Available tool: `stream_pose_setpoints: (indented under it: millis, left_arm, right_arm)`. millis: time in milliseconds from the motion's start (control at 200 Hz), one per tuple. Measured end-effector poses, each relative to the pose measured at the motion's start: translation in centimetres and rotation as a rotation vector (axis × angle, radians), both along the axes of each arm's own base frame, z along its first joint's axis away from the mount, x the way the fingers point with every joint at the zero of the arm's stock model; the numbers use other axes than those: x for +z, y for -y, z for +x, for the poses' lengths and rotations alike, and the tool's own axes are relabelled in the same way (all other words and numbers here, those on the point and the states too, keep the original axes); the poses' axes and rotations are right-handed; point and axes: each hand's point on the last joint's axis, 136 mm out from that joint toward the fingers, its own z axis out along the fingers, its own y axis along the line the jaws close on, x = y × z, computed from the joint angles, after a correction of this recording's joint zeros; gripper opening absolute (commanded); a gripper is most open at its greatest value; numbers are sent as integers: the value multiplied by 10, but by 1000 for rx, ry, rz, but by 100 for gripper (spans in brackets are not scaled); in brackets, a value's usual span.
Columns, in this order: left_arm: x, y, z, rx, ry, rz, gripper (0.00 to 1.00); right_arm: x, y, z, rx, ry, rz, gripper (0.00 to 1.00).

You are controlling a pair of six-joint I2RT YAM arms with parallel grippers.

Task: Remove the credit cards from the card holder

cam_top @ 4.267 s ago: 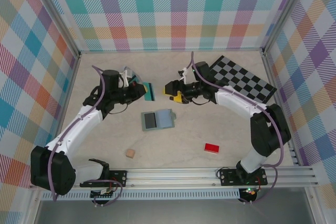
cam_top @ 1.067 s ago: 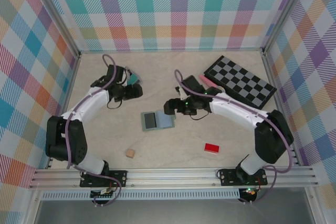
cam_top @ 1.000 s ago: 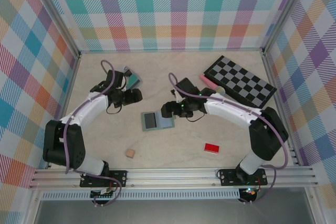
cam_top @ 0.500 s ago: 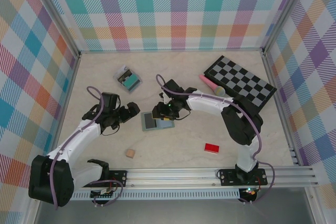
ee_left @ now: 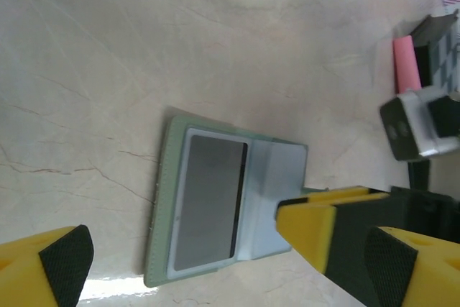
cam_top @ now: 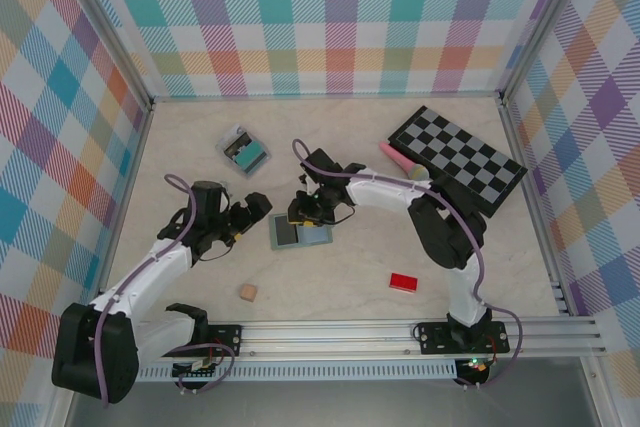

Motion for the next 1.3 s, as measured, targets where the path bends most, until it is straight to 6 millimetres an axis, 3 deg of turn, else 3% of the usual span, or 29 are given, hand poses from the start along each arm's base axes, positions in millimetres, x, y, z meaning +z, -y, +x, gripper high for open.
stream_pose_setpoints:
  millis: [240, 475, 700, 950, 1120, 1300]
  left_arm:
    - [-7, 21, -1, -50, -34, -77, 80]
    - [-21, 42, 8, -81, -67, -134, 53]
    - [-38, 49, 13, -81, -98, -128, 32]
    - [-62, 50, 10, -78, -154, -94, 20]
    - [-76, 45, 9, -57, -189, -56, 18]
    - [-78, 41, 11, -40, -183, -36, 18]
  right_arm:
    - [-15, 1, 0, 1, -27, -35, 28]
    - [-19, -1, 2, 5, -27, -42, 27]
    - [-26, 1, 0, 17, -35, -59, 24]
    - [-28, 0, 1, 30, -34, -61, 21]
    - [-27, -1, 1, 31, -32, -58, 21]
    - [-28, -1, 1, 43, -26, -59, 20]
